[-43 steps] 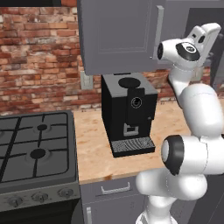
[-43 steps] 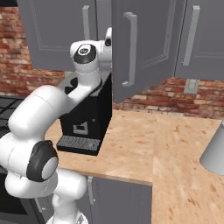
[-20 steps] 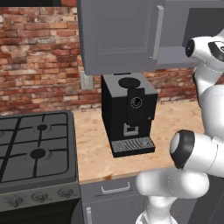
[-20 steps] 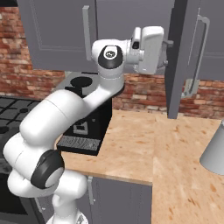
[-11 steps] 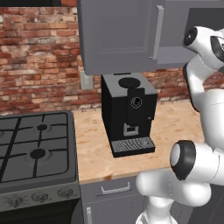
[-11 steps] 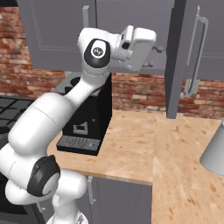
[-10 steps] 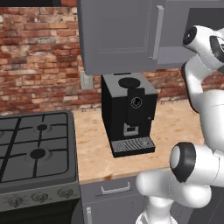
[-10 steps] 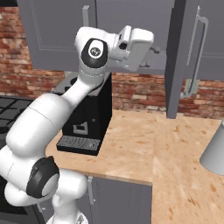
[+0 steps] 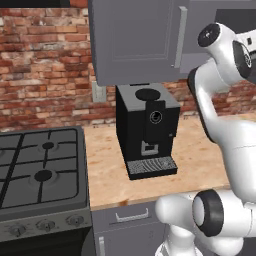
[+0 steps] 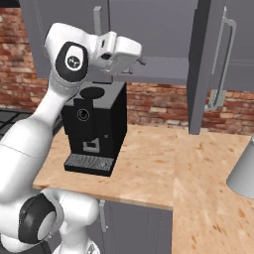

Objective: Open the cabinet. Pick the spray and place it next to the sink. Then close the cabinet.

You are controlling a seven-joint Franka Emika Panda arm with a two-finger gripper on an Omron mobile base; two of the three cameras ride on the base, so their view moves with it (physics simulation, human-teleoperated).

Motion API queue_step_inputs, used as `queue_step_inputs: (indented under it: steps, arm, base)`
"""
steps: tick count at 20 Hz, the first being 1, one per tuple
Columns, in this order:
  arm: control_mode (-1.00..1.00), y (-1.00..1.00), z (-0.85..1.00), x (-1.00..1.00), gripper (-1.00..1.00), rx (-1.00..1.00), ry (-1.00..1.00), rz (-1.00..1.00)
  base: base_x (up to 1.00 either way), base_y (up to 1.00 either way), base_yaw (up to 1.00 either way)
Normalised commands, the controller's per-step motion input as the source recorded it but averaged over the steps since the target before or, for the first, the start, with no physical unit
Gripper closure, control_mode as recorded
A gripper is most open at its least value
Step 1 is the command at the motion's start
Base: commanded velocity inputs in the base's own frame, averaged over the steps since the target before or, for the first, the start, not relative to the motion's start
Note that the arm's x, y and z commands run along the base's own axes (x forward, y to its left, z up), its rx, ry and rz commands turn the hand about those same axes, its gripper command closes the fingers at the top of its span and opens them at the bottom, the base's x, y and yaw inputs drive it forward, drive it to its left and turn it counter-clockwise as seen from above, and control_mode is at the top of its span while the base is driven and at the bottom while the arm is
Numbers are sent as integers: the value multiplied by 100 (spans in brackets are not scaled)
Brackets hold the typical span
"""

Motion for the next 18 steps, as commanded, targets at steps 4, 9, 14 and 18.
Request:
queue_step_inputs:
  steps: [4, 9, 14, 18]
  arm:
    - [-100, 50, 0, -38, -100, 29, -23, 17]
    - [-100, 37, 0, -12, -100, 40, -24, 12]
    - [-100, 42, 3, -4, -100, 31, -12, 16]
    - [-100, 60, 11, -5, -100, 17, -2, 27]
  base:
    - [0, 0, 0]
    - [0, 0, 0]
    - [0, 0, 0]
    - [0, 0, 0]
